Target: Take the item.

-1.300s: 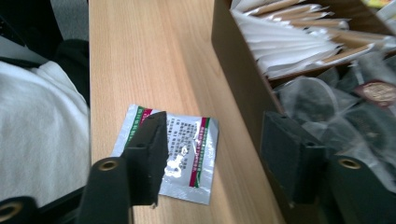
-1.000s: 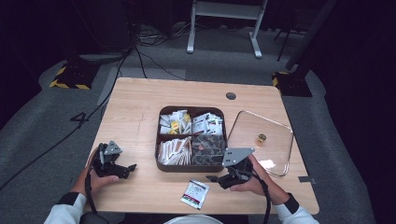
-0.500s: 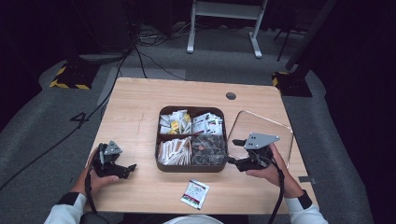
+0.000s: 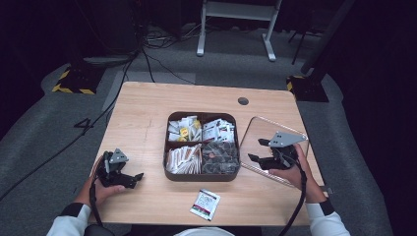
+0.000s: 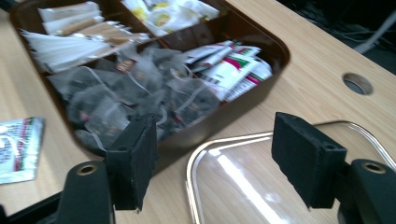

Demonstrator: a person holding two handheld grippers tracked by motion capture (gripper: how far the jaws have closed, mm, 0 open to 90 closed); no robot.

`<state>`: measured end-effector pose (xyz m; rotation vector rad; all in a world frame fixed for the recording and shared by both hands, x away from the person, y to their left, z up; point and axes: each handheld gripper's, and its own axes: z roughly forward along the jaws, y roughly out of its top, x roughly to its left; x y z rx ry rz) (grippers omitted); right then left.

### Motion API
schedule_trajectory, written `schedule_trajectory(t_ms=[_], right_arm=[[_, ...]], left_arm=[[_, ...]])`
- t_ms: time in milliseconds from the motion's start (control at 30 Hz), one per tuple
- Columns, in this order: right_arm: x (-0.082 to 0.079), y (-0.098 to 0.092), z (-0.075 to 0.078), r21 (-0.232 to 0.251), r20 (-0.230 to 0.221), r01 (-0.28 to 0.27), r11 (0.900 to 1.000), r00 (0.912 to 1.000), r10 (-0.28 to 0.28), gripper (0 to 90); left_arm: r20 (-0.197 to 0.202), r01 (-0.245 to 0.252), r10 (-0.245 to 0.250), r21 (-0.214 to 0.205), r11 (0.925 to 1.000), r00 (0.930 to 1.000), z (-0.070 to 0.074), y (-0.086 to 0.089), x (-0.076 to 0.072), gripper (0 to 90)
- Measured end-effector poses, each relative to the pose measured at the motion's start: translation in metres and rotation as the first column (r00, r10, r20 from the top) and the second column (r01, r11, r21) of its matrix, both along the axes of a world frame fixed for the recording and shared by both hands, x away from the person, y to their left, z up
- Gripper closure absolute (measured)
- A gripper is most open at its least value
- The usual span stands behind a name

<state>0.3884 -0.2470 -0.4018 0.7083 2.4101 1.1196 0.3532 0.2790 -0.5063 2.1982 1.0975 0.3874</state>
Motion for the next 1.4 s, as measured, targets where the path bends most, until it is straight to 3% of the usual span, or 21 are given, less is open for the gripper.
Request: schedule_trajectory(t_ms=[767,1067,1400], right_arm=[[0.024,-0.028,-0.01,-0.069,-0.005,0.127,0.9896,0.9919,-0.127,29.8],[0.038,-0.045,-0.022,-0.078,-0.034,0.175,0.9814,0.9834,-0.178,30.3],[0.055,-0.065,-0.042,-0.098,-0.081,0.24,0.9658,0.9654,-0.248,30.7]], left_arm=[[-0.001,0.0,0.0,0.0,1.0,1.0,0.0,0.0,0.0,0.4],[-0.001,-0.001,0.001,-0.001,1.0,1.0,0.0,0.0,0.0,0.4],[-0.001,-0.001,0.001,-0.001,1.0,1.0,0.0,0.0,0.0,0.4]])
